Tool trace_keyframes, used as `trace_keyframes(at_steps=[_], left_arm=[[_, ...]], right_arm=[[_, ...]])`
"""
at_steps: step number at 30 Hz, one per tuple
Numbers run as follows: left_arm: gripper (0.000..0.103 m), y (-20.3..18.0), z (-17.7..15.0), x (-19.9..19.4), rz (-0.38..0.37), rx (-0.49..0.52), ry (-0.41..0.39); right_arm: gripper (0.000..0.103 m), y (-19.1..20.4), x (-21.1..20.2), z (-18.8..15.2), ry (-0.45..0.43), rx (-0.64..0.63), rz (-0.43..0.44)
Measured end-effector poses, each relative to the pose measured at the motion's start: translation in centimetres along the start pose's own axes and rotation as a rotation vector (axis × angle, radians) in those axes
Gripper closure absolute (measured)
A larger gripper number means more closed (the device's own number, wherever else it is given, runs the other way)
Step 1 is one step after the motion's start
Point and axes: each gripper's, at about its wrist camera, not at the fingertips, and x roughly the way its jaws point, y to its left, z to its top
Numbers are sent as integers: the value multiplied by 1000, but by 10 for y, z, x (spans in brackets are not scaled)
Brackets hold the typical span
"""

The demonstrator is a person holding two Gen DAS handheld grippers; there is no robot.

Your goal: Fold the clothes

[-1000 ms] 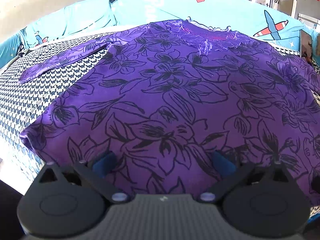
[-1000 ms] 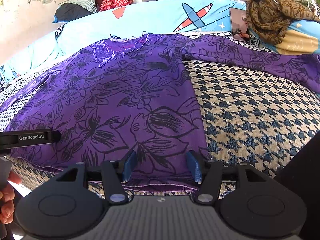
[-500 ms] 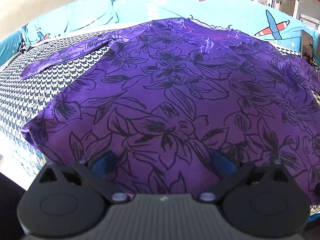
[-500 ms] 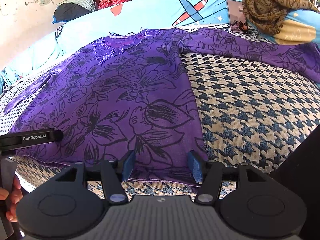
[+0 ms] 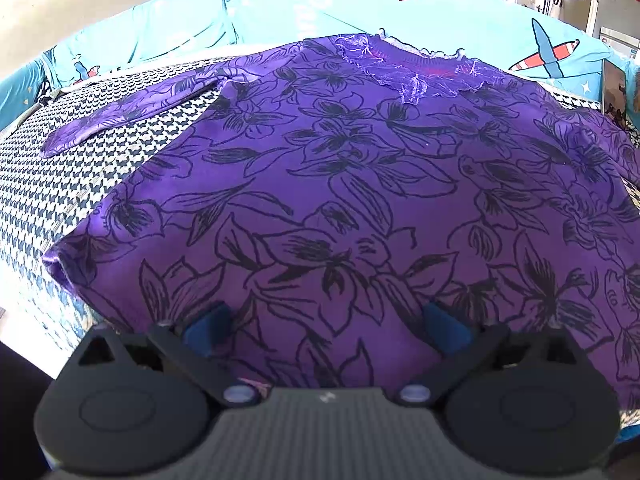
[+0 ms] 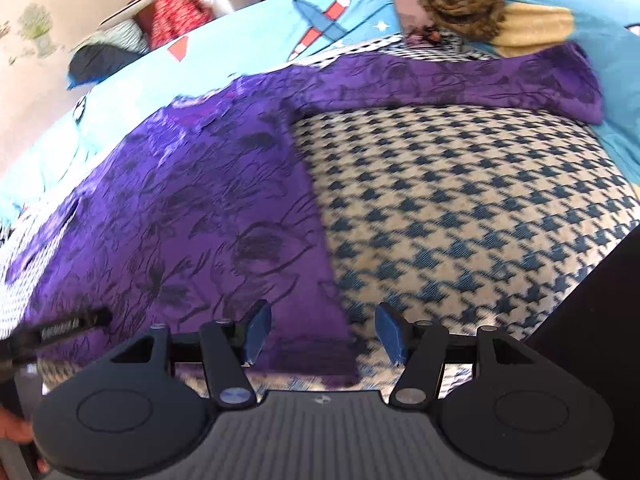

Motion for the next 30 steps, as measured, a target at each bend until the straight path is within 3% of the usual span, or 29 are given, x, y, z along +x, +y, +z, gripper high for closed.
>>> trace_keyframes(at_steps=[8,13,18,22,27,30], left_arm=[[0,0,3,0,-2,1,7],[0,4,15,0,-36,-40,27],[0,7,43,0,-46,-31,-5],[0,13,75,0,-51,17,-62],[0,28,115,4,7,107,-145],[0,46,134,12,39,90,-152]], right_arm=[[46,-43,1,55,-152,131,-75],[46,-75,15,83,-163,257,-116],[46,-96,30,99,-188,322,-195],[46,-115,42,112,-171,385,-209],[45,-142,51,130,-154,447,-245],[45,-157,54,135,-156,484,-292]])
